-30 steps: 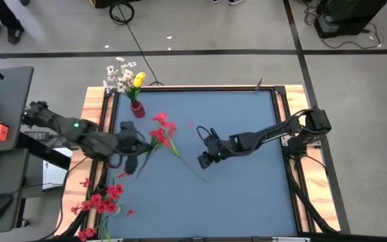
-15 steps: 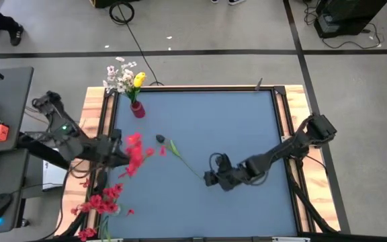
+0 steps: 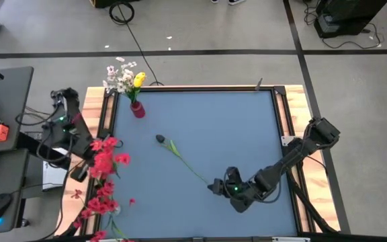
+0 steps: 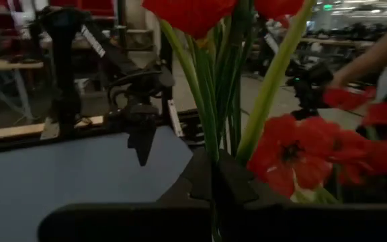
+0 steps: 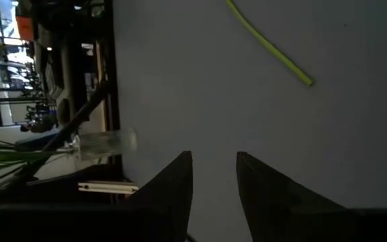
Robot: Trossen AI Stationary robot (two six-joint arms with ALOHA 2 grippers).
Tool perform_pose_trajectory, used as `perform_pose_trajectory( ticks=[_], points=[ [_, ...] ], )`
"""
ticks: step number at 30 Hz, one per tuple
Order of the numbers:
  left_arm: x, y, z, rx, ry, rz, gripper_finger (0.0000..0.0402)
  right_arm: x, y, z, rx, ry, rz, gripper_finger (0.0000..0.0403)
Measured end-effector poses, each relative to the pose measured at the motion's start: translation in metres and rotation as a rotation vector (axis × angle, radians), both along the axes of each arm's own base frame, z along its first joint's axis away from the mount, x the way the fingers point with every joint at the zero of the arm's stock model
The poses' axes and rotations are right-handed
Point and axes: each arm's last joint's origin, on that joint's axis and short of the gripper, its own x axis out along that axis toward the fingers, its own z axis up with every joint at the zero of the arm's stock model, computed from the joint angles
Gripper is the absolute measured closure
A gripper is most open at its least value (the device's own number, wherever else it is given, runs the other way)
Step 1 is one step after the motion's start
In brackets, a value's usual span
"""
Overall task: Sort flowers into vase by color
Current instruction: Put the red flowers into the transparent vase
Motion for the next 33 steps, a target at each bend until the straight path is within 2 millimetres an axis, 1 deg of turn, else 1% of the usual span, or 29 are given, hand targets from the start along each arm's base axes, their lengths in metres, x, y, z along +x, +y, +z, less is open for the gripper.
perform_pose_trajectory(
  ticks=[2,6,9,14,19,23,28,33],
  points=[
    [-0.005,0.005,0.001,-0.015,-0.019,-0.042,0.0400,0.001,0.001,0.003,-0.001,0.003,0.002,0.0278],
    [-0.015,0.014,0.004,-0.060,-0.057,-0.204,0.0400,0.005,0.003,0.011,-0.008,-0.002,0.000,0.0278],
    [-0.021,0.020,-0.001,-0.040,-0.051,-0.314,0.0400,0.006,0.003,0.013,-0.017,-0.006,0.004,0.0278],
    [-0.028,0.031,-0.004,-0.044,-0.065,-0.368,0.0400,0.007,0.004,0.015,-0.016,-0.016,0.001,0.0278],
    [-0.028,0.042,-0.005,-0.024,-0.100,-0.226,0.0399,0.008,0.005,0.017,-0.003,-0.035,0.000,0.0278],
    [-0.027,0.044,-0.007,0.008,-0.104,-0.162,0.0398,0.008,0.004,0.017,-0.001,-0.035,-0.003,0.0278],
    [-0.026,0.050,-0.008,0.068,-0.086,-0.029,0.0397,0.008,0.004,0.017,-0.001,-0.036,-0.004,0.0278],
    [-0.027,0.064,-0.004,0.090,-0.054,0.185,0.0396,0.009,0.004,0.017,0.004,-0.042,-0.004,0.0278]
  ],
)
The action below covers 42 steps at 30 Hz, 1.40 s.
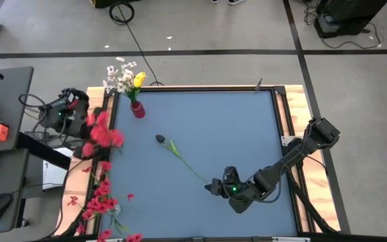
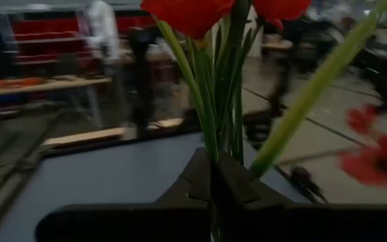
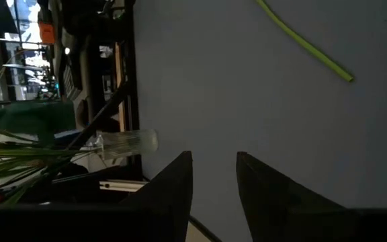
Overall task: Sort flowers into vase by color
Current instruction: Put the red flowers into the transparent vase
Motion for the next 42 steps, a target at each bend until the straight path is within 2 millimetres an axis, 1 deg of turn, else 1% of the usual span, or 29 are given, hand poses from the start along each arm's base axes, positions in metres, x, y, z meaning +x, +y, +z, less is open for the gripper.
perform_pose_trajectory(
  ticks=[2,4,7,10,12,16,18,22,26,30,36,42],
  points=[
    [-0.001,0.005,0.006,-0.017,-0.011,0.041,0.0396,0.000,0.000,0.000,0.001,-0.002,0.000,0.0278],
    [-0.004,0.011,0.013,-0.036,-0.019,0.038,0.0396,0.000,0.000,0.000,0.004,-0.006,0.000,0.0278],
    [-0.009,0.021,0.023,-0.058,-0.026,-0.053,0.0396,0.001,0.001,0.001,0.009,-0.012,0.000,0.0278],
    [-0.017,0.028,0.028,-0.057,-0.002,-0.244,0.0395,0.001,0.001,0.002,0.014,-0.019,0.000,0.0278],
    [-0.021,0.028,0.028,-0.049,0.027,-0.400,0.0395,0.001,0.001,0.002,0.018,-0.024,0.000,0.0278],
    [-0.027,0.019,0.026,-0.094,0.084,-0.747,0.0396,0.002,0.002,0.002,0.022,-0.029,0.001,0.0278],
    [-0.028,0.013,0.026,-0.101,0.053,-0.839,0.0396,0.002,0.002,0.002,0.022,-0.029,0.001,0.0278],
    [-0.024,-0.002,0.024,-0.104,-0.052,-0.909,0.0397,0.002,0.001,0.002,0.021,-0.028,0.001,0.0278],
    [-0.017,-0.019,0.013,-0.064,-0.119,-0.920,0.0398,0.003,-0.001,0.002,0.022,-0.028,-0.006,0.0278],
    [-0.010,-0.037,0.002,-0.091,-0.217,-0.908,0.0398,0.005,-0.004,0.002,0.036,-0.011,0.006,0.0278],
    [-0.004,-0.050,-0.013,-0.109,-0.236,-0.887,0.0399,0.009,-0.010,0.001,0.037,0.000,0.007,0.0278],
    [0.000,-0.058,-0.021,-0.141,-0.273,-0.868,0.0399,0.013,-0.015,0.001,0.037,0.014,0.037,0.0278]
  ],
)
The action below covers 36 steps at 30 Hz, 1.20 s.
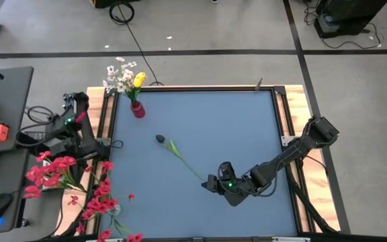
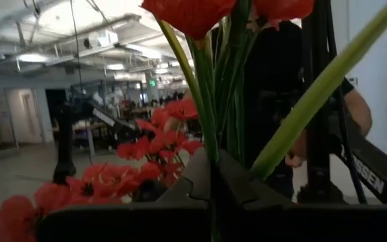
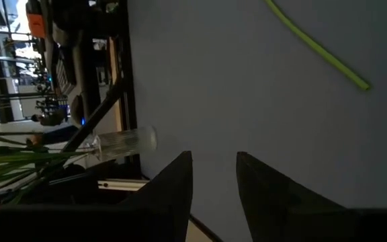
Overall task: Sort flowers into vase by color
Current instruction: Put the red flowers into the transparent vase
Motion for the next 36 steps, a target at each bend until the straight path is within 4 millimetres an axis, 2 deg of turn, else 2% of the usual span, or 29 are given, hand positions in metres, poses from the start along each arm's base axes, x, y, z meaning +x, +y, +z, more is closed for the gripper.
perform_pose_trajectory(
  ticks=[6,14,23,36],
  points=[
    [0.003,-0.004,-0.005,-0.021,-0.017,0.048,0.0397,0.000,0.000,0.001,-0.004,-0.006,0.005,0.0278],
    [0.008,-0.015,0.004,-0.071,-0.059,0.063,0.0394,0.001,0.001,0.002,0.007,-0.022,0.006,0.0278],
    [0.015,-0.033,-0.004,0.052,-0.010,0.056,0.0393,0.001,0.001,0.002,0.007,-0.022,0.006,0.0278],
    [0.021,-0.049,-0.011,0.131,0.047,0.059,0.0393,0.002,0.002,0.003,0.015,-0.033,0.007,0.0278]
  ],
)
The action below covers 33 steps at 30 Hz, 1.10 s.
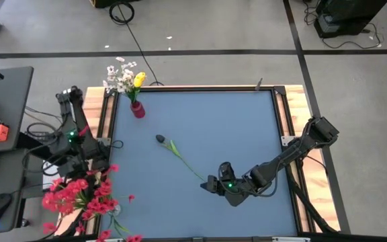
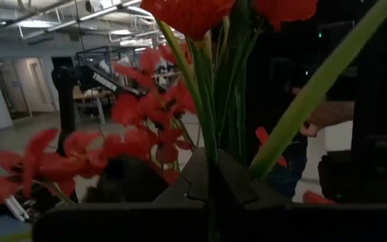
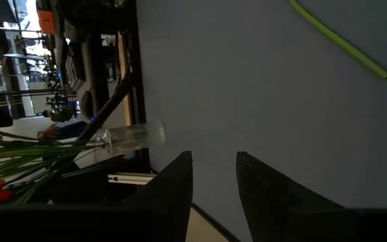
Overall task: Sort flowers into vase by color
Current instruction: Put the red flowers into the transparent vase
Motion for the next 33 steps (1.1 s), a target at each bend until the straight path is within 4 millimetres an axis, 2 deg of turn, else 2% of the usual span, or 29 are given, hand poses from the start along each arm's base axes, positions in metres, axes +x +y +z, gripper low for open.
perform_pose_trajectory(
  ticks=[11,24,27,33],
  points=[
    [0.0028,-0.0061,-0.0012,0.023,-0.012,0.014,0.0393,-0.0001,0.0007,0.0002,0.002,0.001,0.012,0.0278],
    [0.0030,-0.0065,-0.0049,0.015,0.084,0.006,0.0391,0.0005,0.0000,0.0000,0.009,0.006,0.022,0.0278],
    [0.0039,-0.0061,-0.0066,0.006,0.137,0.031,0.0376,0.0011,-0.0006,0.0001,0.014,0.007,0.025,0.0278],
    [0.0049,-0.0056,-0.0083,-0.010,0.196,0.070,0.0313,0.0016,-0.0006,0.0002,0.026,0.010,0.038,0.0278]
  ],
)
